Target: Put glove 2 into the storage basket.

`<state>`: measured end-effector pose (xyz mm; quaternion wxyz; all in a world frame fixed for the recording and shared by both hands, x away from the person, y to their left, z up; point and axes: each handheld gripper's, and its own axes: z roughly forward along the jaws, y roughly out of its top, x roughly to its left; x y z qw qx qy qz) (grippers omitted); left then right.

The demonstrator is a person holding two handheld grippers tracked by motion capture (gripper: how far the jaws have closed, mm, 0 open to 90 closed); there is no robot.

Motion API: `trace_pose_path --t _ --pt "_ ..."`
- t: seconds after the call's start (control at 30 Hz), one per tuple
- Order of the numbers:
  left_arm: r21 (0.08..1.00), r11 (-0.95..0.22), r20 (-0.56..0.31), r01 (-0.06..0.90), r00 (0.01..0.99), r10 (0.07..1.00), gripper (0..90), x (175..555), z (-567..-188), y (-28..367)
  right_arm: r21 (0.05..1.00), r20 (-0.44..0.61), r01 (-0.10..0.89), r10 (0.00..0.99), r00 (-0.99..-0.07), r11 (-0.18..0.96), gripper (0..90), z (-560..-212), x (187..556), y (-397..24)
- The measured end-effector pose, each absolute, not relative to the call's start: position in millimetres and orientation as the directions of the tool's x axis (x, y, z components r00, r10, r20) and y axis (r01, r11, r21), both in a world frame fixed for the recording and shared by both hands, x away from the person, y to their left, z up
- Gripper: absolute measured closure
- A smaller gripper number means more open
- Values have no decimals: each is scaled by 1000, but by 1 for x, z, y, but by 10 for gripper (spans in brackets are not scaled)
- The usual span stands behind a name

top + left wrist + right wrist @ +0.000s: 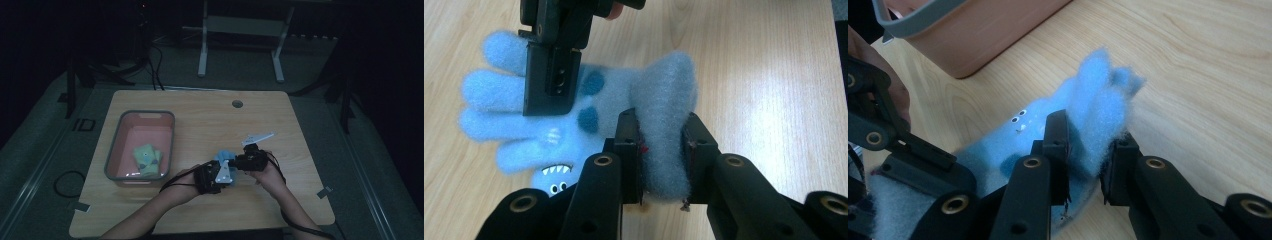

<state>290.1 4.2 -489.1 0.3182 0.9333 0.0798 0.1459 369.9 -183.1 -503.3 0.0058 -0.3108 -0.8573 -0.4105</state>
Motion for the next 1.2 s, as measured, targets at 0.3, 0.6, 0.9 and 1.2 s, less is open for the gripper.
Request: trace_pose_path --t 0.3,0.6,0.9,1.2 --pt "593 -804 247 45 940 234 749 290 -472 18 717 257 513 505 -824 472 765 -487 372 -168" --pt "581 -813 264 42 935 236 749 292 -455 32 739 245 485 485 -840 467 765 -471 375 -153" --pt "578 -815 288 50 921 261 749 297 -439 46 757 212 444 463 -860 479 766 -448 384 -133" --pt "570 -819 312 66 905 290 749 298 -428 66 763 201 418 434 -878 493 766 -432 391 -107"
